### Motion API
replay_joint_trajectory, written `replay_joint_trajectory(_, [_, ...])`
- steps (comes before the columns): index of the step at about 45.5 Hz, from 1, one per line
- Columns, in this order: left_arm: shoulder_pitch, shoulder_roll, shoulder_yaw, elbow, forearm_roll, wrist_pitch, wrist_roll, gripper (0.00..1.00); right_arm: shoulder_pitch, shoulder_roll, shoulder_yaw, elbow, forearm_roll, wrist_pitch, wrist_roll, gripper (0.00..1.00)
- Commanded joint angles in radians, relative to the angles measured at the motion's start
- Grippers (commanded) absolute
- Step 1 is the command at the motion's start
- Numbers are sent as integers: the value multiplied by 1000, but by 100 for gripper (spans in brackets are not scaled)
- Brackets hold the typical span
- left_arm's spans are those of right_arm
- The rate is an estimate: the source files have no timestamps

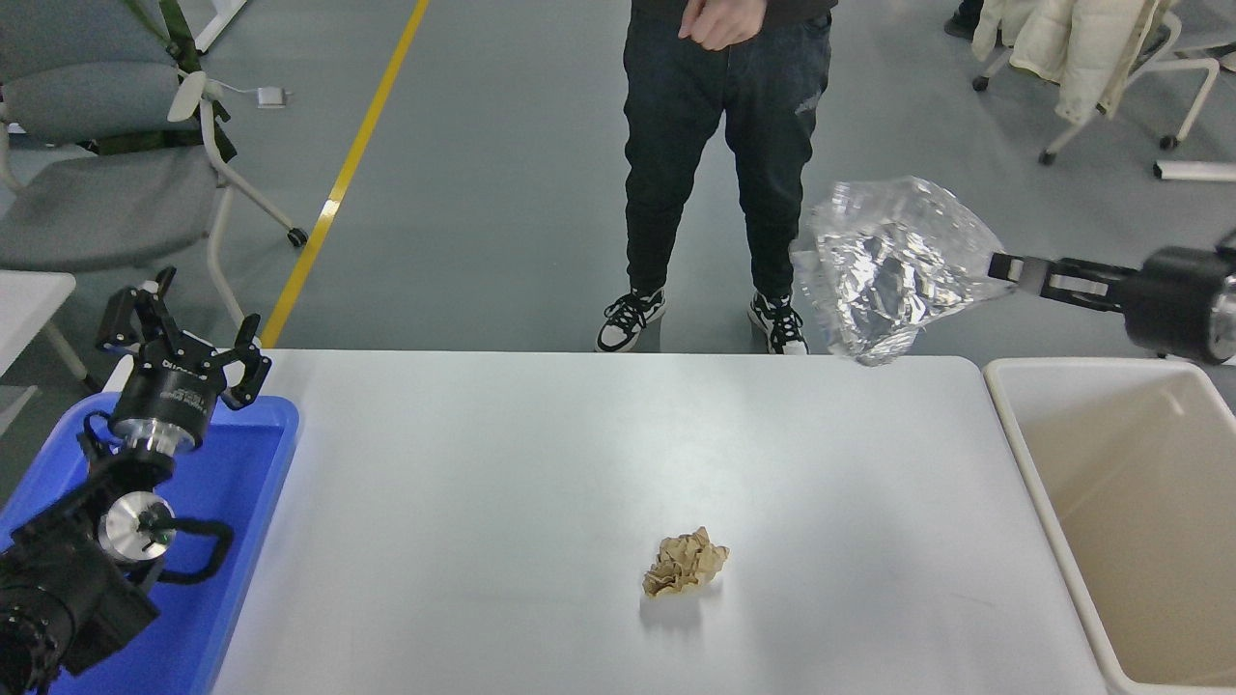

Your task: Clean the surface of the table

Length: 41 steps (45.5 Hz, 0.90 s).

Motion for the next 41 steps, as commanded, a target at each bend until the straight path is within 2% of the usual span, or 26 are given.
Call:
replay_joint_trajectory(1, [0, 0, 0, 1, 0, 2, 0, 100, -147, -102, -11, -135, 107, -11, 122, 0])
replay_joint_trajectory(6, [0, 0, 0, 1, 0, 2, 0, 100, -304, -20, -3, -333, 265, -1, 199, 0])
replay_joint_trajectory(10, [0, 0, 0, 1, 0, 2, 0, 100, -384, 40, 10, -454, 299, 2, 230, 0])
replay_joint_trajectory(21, [0, 0, 0, 1, 0, 2, 0, 100, -582, 194, 27, -717, 455, 5, 247, 0])
replay_joint_trajectory(32, [0, 0, 0, -1, 0, 2, 0, 100, -795, 299, 251, -896, 459, 57, 176, 0])
replay_joint_trajectory(41, [0, 0, 0, 1, 0, 2, 0, 100, -881, 430, 395, -1042, 463, 91, 29, 0])
